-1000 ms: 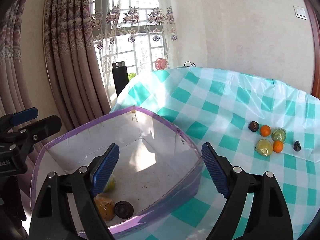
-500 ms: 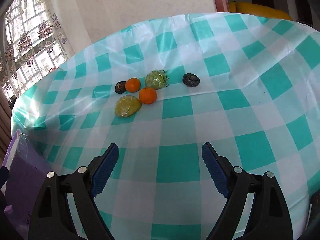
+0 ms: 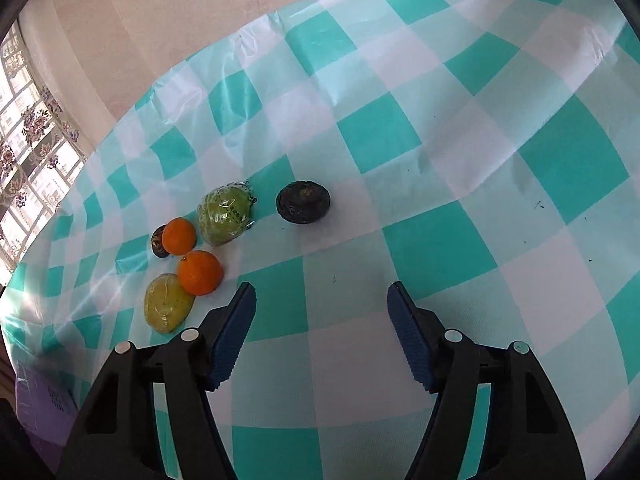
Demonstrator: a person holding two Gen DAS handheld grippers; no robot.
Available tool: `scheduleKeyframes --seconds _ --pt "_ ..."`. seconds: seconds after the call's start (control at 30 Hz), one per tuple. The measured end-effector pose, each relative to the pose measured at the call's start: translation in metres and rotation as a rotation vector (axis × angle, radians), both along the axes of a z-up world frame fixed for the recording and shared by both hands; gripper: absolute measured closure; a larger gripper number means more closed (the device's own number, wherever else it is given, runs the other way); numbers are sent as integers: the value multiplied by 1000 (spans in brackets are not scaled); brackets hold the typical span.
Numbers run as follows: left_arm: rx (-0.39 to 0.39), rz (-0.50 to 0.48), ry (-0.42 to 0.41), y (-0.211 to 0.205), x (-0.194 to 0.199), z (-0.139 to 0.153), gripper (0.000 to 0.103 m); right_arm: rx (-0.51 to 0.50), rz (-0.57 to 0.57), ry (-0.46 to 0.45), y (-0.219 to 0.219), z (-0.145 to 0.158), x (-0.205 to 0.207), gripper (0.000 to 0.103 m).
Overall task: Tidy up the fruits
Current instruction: 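Grasp the dark round fruit with the right tool while the left tool grasps the bagged yellow fruit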
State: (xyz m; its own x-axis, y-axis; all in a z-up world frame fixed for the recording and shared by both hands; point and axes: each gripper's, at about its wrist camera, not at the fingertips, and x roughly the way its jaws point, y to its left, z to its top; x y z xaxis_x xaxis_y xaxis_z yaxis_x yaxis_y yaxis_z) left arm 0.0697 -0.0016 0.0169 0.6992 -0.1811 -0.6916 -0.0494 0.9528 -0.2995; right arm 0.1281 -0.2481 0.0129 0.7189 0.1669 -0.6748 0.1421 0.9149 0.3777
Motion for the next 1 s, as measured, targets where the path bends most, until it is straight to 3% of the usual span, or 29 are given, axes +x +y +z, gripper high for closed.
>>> scheduleKeyframes --seconds 0.07,0.27,0.5,0.57,0.6,0.9,1.0 --pt "-11 10 1 -1 14 1 2 -3 0 4 -2 0 18 43" --pt "69 -15 18 -18 60 3 2 -25 16 20 1 1 61 46" --pt "172 -26 55 -29 94 3 2 -269 45 94 37 3 83 47" --pt "185 -39 66 -31 101 2 2 -298 32 101 40 3 83 57" --pt "194 -42 72 -32 104 1 2 -299 28 100 40 4 83 64" --pt "302 -84 125 -48 132 -4 6 -242 31 84 35 4 79 65" --pt "304 -102 122 -51 139 -3 6 -221 32 79 33 5 78 65"
